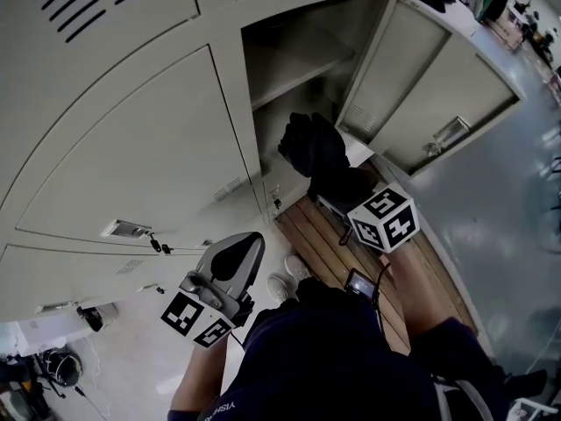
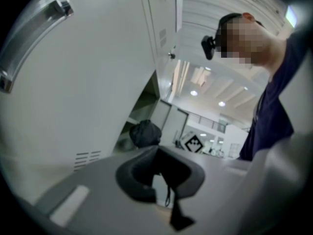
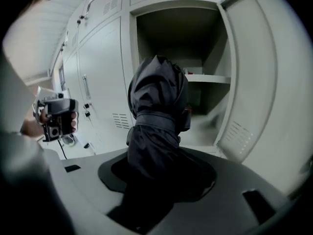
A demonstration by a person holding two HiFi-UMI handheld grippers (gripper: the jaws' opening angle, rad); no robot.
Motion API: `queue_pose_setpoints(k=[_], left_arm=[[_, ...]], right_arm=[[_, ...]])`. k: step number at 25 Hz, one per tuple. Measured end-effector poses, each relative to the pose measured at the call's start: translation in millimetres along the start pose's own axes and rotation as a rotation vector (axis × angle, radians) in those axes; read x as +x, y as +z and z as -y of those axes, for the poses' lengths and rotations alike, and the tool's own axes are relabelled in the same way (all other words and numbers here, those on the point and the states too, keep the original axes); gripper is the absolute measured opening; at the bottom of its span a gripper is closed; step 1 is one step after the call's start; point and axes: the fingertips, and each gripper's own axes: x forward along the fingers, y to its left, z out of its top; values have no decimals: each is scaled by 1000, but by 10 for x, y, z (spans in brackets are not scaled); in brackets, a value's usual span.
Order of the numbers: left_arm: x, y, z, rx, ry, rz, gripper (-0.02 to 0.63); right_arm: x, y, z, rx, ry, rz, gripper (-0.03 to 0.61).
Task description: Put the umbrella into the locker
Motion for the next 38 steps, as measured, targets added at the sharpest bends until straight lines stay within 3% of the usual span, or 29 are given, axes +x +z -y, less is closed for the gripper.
queue_pose_setpoints(k=[7,17,24,38], left_arm=[[194,-32,-14,-7,27,-26,3],[405,-156,-1,-36,59,-39,3],[383,-189,-85,-58,108,-42,3],[368,-122,-237,-51,178,-48,3]], right_arm=[[298,104,293,-303,-134,-141,192],[842,328,494,-576,-159,-193,192],[1197,578,570,-803,-242,-208,192],[1884,1030,796,-1033,-369,-179,192]])
